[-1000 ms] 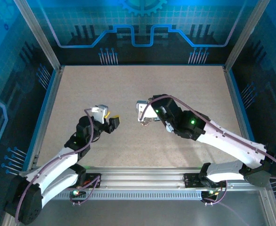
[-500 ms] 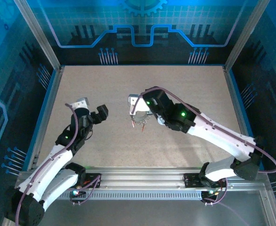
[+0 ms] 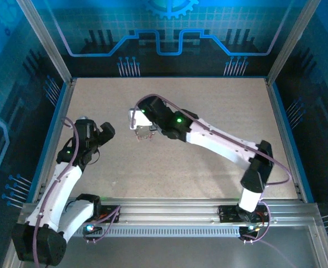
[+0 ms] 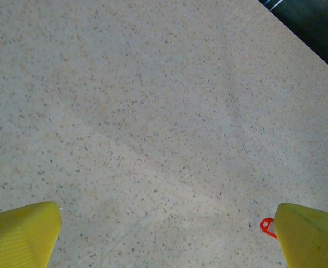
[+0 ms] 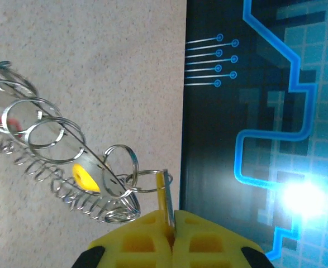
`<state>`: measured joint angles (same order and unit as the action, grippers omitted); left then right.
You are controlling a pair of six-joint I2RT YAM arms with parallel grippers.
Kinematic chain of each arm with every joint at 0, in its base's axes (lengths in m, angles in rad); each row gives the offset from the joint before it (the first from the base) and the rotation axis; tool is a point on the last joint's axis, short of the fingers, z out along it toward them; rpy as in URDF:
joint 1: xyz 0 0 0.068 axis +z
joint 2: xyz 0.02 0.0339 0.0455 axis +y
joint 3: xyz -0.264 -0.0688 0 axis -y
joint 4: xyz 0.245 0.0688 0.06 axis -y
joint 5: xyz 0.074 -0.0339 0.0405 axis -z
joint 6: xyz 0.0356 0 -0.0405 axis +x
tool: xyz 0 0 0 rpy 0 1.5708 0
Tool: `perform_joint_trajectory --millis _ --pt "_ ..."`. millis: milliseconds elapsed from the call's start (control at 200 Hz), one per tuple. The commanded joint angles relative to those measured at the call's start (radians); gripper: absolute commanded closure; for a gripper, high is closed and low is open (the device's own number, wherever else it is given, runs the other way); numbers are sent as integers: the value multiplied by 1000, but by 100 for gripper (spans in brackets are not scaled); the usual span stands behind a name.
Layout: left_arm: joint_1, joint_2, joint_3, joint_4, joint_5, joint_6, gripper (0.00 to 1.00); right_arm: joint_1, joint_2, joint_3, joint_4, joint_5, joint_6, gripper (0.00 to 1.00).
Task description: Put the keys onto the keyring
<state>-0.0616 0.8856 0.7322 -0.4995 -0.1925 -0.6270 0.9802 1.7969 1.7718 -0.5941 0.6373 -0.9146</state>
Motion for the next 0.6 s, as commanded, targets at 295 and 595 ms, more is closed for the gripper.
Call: perform_joint_trajectory --millis 295,595 --pt "25 15 46 -90 216 -43 1 -25 208 210 -203 -225 -56 100" --pt "31 52 27 -38 266 -31 1 -42 30 -129 -125 -318 -50 100"
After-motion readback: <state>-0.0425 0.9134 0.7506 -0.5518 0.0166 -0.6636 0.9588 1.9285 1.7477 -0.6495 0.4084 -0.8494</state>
